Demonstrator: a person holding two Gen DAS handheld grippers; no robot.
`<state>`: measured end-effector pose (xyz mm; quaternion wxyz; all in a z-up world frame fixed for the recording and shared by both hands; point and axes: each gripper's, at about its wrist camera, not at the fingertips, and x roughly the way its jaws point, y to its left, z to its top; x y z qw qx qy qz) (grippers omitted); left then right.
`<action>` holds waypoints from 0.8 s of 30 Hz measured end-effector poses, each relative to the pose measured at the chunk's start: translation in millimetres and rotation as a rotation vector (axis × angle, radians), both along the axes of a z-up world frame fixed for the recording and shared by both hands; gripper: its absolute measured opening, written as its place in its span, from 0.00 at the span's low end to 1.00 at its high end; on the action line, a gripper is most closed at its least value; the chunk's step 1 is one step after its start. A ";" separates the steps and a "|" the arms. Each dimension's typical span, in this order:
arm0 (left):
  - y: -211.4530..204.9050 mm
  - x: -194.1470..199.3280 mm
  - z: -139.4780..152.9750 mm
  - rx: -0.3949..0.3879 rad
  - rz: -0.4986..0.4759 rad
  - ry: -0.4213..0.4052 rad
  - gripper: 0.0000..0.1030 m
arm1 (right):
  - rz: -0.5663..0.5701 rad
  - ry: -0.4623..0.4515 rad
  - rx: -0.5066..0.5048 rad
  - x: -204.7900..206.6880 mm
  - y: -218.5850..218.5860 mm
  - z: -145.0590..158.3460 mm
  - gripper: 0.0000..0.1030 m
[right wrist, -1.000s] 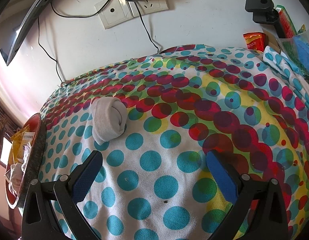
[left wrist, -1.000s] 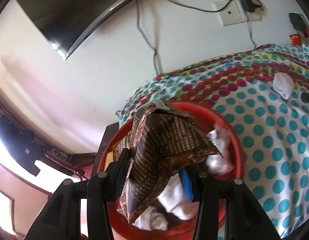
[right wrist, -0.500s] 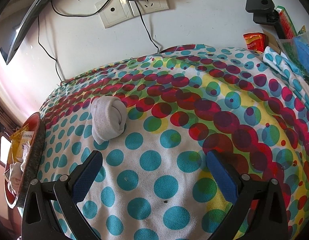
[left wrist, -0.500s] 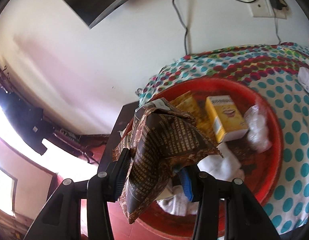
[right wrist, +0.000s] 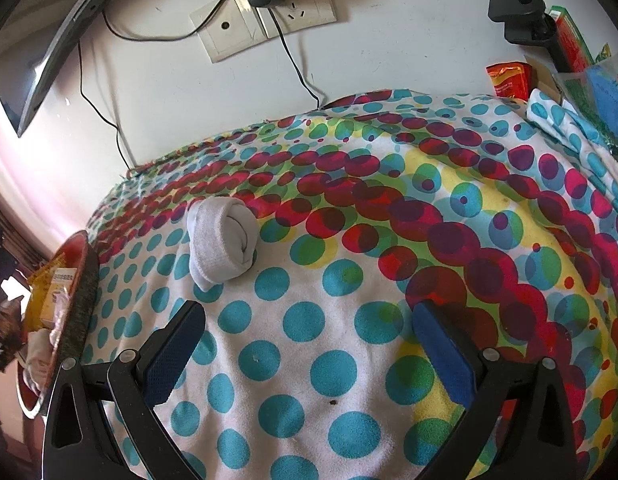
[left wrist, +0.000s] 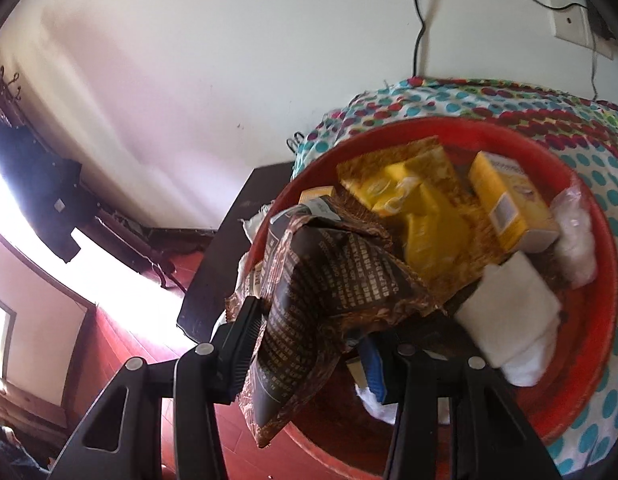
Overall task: Organize objects
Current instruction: 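Carry the snack bag into the red tray and open the left gripper, then grasp the white rolled sock with the right gripper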
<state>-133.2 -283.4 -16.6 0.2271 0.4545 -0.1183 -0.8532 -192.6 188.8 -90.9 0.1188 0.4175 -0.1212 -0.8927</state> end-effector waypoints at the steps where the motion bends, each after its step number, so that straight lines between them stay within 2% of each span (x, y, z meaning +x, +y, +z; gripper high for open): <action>1: -1.0 -1.2 -1.6 -0.002 -0.006 0.014 0.46 | 0.007 0.000 -0.010 0.7 1.1 0.1 1.00; 3: -1.6 -5.1 -3.5 0.002 -0.011 0.024 0.46 | 0.021 -0.010 0.000 0.6 1.7 2.8 1.00; 6: 3.7 -9.5 -6.8 0.021 -0.018 0.040 0.46 | 0.033 0.027 0.033 3.0 -1.1 17.8 1.00; 9: 22.7 -14.1 -17.4 0.010 -0.065 0.040 0.47 | 0.043 0.058 0.078 -2.5 -24.5 32.8 1.00; 11: 34.6 -18.1 -18.4 -0.038 -0.069 0.060 0.48 | 0.062 0.065 0.116 -7.5 -39.9 34.6 1.00; 13: 35.5 -24.4 -18.8 -0.034 -0.058 0.069 0.51 | 0.068 0.081 0.197 -12.9 -59.4 34.2 1.00; 14: 33.4 -25.6 -18.2 -0.015 -0.053 0.079 0.53 | 0.069 0.085 0.227 -15.0 -67.3 33.3 1.00; 15: 31.3 -26.7 -18.8 0.013 -0.049 0.078 0.60 | 0.083 0.084 0.252 -18.3 -76.2 31.3 1.00; 17: 32.8 -26.0 -23.6 0.001 -0.059 0.050 0.68 | 0.105 0.068 0.289 -25.1 -88.1 26.2 0.98; 18: 35.3 -19.5 -21.2 -0.019 -0.076 0.079 0.70 | 0.089 0.065 0.323 -27.7 -92.1 24.7 0.98; 19: 37.6 -9.1 -14.7 -0.037 -0.088 0.142 0.71 | 0.075 0.069 0.336 -29.1 -93.0 25.0 0.98; 21: 38.7 8.4 -3.7 -0.028 -0.092 0.223 0.76 | 0.066 0.069 0.326 -32.4 -92.5 24.6 0.96; 23: 37.1 27.4 5.7 0.003 -0.078 0.277 0.77 | 0.062 0.054 0.325 -36.2 -93.7 21.9 0.89; 24: 36.3 37.2 8.9 0.026 -0.072 0.298 0.77 | 0.070 0.041 0.328 -38.9 -95.7 18.8 0.81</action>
